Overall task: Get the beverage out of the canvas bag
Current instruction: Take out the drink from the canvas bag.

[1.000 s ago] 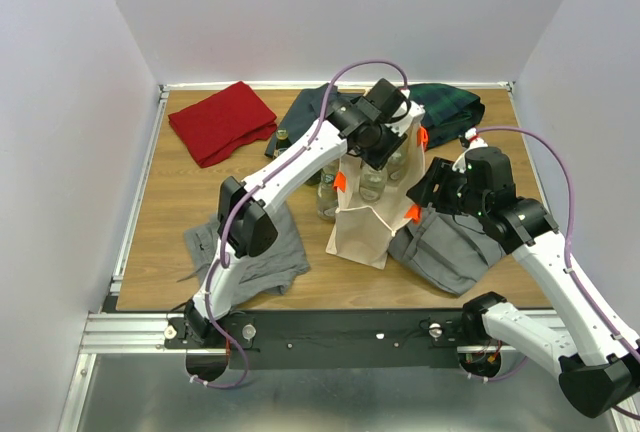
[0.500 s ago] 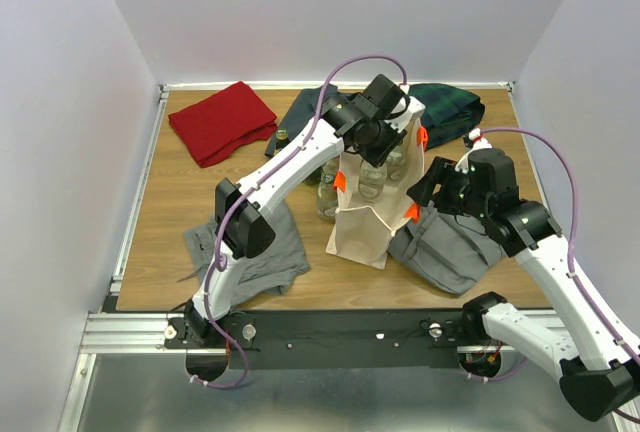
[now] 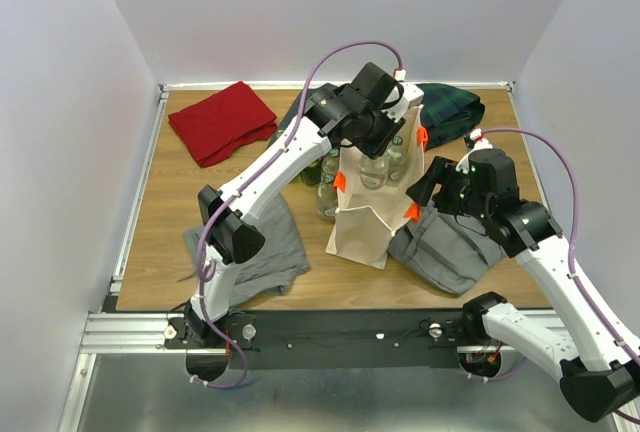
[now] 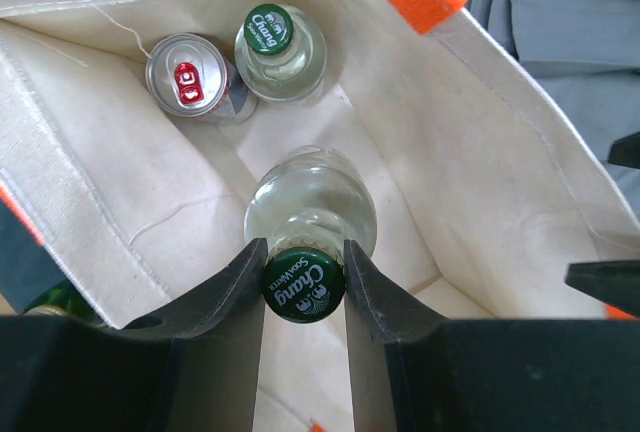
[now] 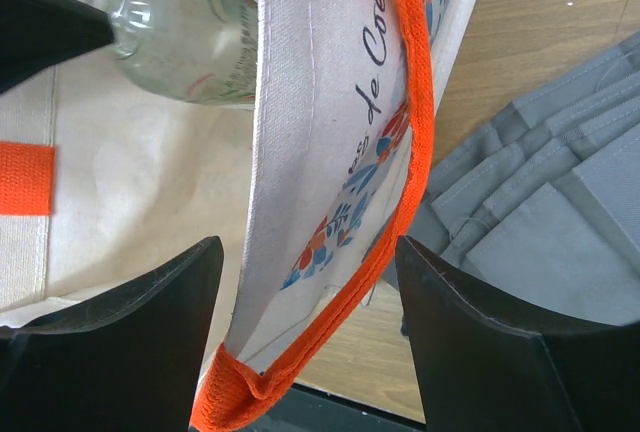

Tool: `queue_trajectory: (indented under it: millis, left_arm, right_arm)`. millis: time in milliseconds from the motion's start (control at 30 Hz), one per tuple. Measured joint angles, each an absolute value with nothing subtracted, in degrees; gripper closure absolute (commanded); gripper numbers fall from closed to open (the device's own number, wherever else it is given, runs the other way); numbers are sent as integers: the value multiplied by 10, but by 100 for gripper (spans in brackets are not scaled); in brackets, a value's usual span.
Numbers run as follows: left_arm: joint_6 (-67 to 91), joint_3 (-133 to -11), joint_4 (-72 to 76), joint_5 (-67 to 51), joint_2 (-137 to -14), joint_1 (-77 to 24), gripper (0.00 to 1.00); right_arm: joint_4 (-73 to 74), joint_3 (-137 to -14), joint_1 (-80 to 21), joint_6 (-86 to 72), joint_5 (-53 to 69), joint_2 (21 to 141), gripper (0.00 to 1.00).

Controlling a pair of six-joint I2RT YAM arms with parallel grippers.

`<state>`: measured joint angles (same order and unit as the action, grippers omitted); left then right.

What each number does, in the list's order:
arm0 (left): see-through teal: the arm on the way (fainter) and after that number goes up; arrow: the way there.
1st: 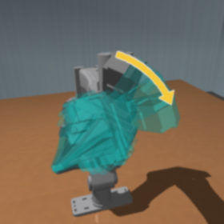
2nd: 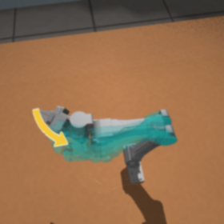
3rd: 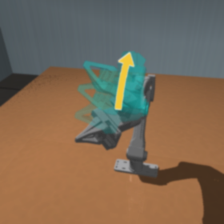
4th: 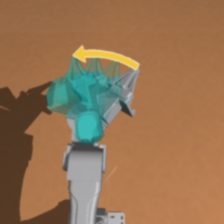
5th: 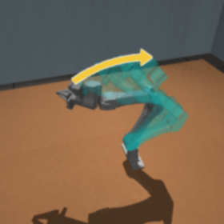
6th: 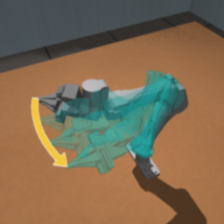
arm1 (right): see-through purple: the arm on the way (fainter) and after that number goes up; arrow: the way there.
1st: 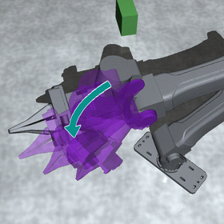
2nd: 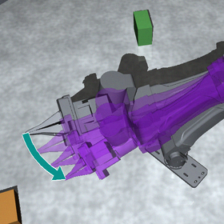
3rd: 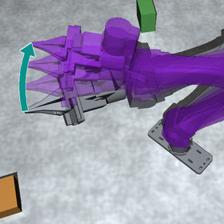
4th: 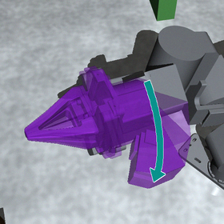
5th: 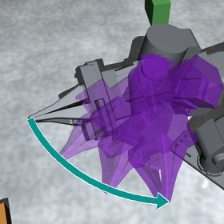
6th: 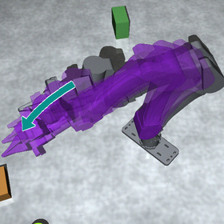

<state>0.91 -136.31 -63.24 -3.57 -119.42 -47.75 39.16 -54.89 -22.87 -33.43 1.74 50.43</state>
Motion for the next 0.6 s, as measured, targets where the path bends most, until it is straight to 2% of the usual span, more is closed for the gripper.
queue_trajectory:
  millis: [133,433,600]
  left_arm:
    - [9,-1364,-632,-36,-1176,-477,100]
    - [15,-1364,-632,-38,-1162,-477,100]
    - [20,-1364,-632,-44,-1146,-477,100]
  right_arm:
    - [393,-549,-229,-336,17,504,15]
    - [399,-549,-229,-337,16,498,13]
    - [400,-551,-229,-341,16,498,9]
